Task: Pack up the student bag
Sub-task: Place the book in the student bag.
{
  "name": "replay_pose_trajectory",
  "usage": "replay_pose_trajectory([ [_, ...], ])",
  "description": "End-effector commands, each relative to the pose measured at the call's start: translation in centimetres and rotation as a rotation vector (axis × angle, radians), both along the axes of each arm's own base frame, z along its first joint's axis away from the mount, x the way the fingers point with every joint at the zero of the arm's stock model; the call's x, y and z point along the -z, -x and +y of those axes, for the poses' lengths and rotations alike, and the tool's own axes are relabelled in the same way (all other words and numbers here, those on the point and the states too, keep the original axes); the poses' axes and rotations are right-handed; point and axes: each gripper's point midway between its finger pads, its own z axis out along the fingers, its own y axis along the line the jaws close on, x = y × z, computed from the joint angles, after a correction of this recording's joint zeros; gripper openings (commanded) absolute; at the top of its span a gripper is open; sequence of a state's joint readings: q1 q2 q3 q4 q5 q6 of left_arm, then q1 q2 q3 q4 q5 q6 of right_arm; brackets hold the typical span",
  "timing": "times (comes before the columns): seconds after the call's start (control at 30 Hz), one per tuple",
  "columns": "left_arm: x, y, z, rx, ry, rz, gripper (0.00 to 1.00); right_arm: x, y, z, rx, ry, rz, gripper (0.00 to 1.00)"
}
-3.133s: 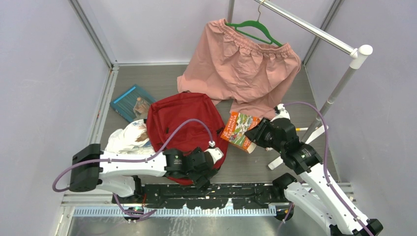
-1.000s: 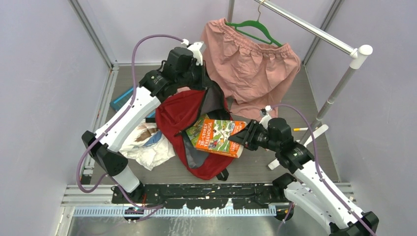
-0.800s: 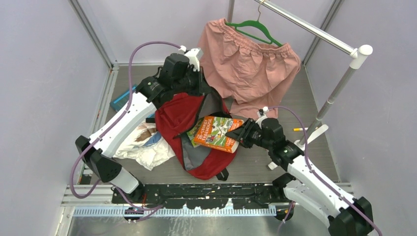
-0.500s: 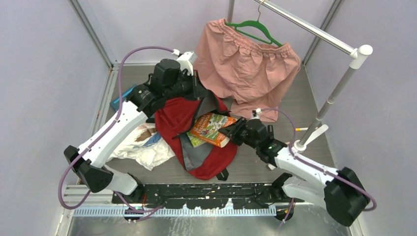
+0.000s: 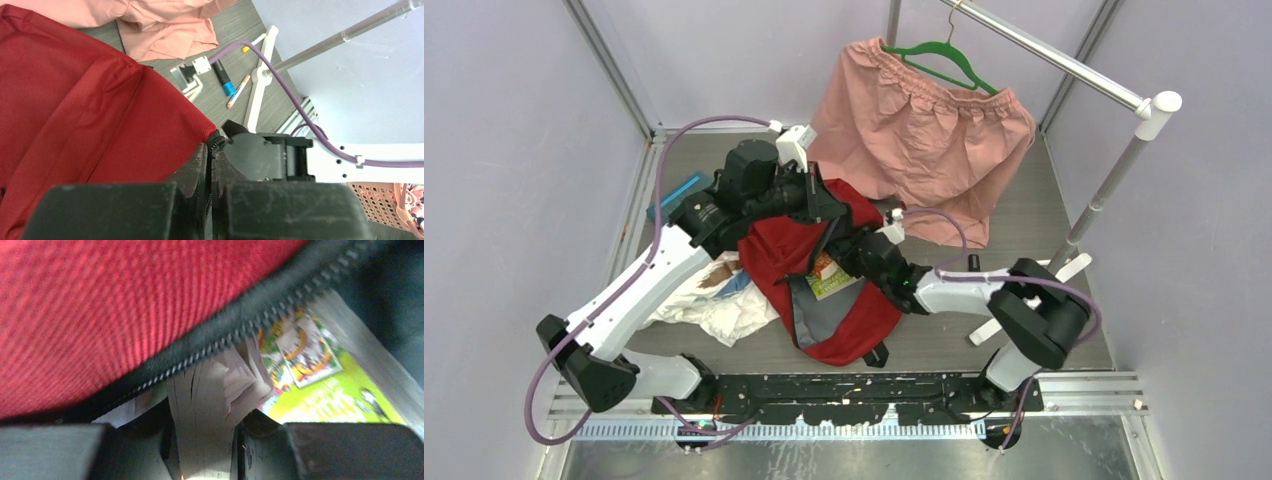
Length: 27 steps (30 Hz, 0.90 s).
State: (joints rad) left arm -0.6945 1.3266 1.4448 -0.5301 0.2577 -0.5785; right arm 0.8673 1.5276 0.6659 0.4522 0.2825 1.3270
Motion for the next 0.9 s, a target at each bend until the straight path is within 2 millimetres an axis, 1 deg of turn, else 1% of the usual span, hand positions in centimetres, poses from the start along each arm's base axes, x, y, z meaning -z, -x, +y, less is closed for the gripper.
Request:
replay_pose_trajectory([
  [0.0,-3.0,0.9,1.0,-0.020,0.067,-0.076,0.00,-2.3,-2.1,2.4,0.030,-0.048,-0.080,0.31],
  [0.03,-2.7,0.9,1.4,-0.034,0.052,-0.076,0.00,-1.9,-1.7,2.3,0.026,-0.040,-0.072,0.45],
  [0.07,-2.5,0.8,1.7,-0.050,0.036,-0.077,0.00,-1.6,-1.4,2.0,0.025,-0.029,-0.062,0.56],
  [0.1,-2.2,0.6,2.1,-0.070,0.019,-0.077,0.09,-1.5,-1.0,1.5,0.026,-0.016,-0.054,0.64],
  [0.13,-2.0,0.4,2.5,-0.093,0.000,-0.081,0.23,-1.2,-0.6,1.0,0.023,0.001,-0.045,0.69],
  [0.17,-1.7,0.0,3.0,-0.119,-0.024,-0.083,0.37,-0.9,0.0,0.3,0.016,0.023,-0.036,0.71],
  [0.2,-1.3,-0.5,3.6,-0.157,-0.056,-0.079,0.46,-0.5,0.8,-0.3,0.005,0.042,-0.026,0.73],
  [0.23,-0.9,-1.1,4.2,-0.195,-0.091,-0.076,0.52,-0.2,1.6,-1.0,-0.005,0.055,-0.019,0.75],
  [0.3,0.0,-1.9,5.7,-0.259,-0.170,-0.059,0.58,0.5,3.5,-2.8,-0.023,0.083,-0.004,0.79],
  [0.37,0.4,-2.6,6.8,-0.305,-0.206,-0.051,0.64,1.1,5.3,-4.8,-0.042,0.140,0.003,0.81],
  [0.43,0.7,-3.1,8.0,-0.345,-0.217,-0.045,0.72,2.3,7.2,-7.9,-0.047,0.258,0.035,0.82],
  [0.53,1.6,-3.9,10.3,-0.410,-0.222,-0.023,0.75,3.0,9.5,-12.3,-0.029,0.386,0.055,0.82],
  [0.57,2.1,-4.2,11.3,-0.441,-0.223,-0.007,0.76,2.4,9.9,-13.7,-0.012,0.395,0.037,0.82],
  [0.6,2.4,-4.3,12.3,-0.472,-0.221,0.007,0.76,2.2,10.4,-14.8,-0.002,0.414,0.031,0.83],
  [0.67,3.0,-4.6,14.1,-0.527,-0.234,0.018,0.77,1.5,11.0,-16.7,0.022,0.439,0.006,0.83],
  [0.7,3.3,-4.7,15.2,-0.560,-0.255,0.022,0.81,0.8,11.0,-17.4,0.030,0.450,-0.013,0.83],
  [0.8,4.9,-4.9,19.0,-0.666,-0.328,0.079,0.84,-2.1,10.5,-19.1,0.088,0.480,-0.091,0.82],
  [0.87,6.5,-5.2,20.5,-0.687,-0.334,0.147,0.85,-4.8,9.7,-19.6,0.123,0.484,-0.166,0.81],
])
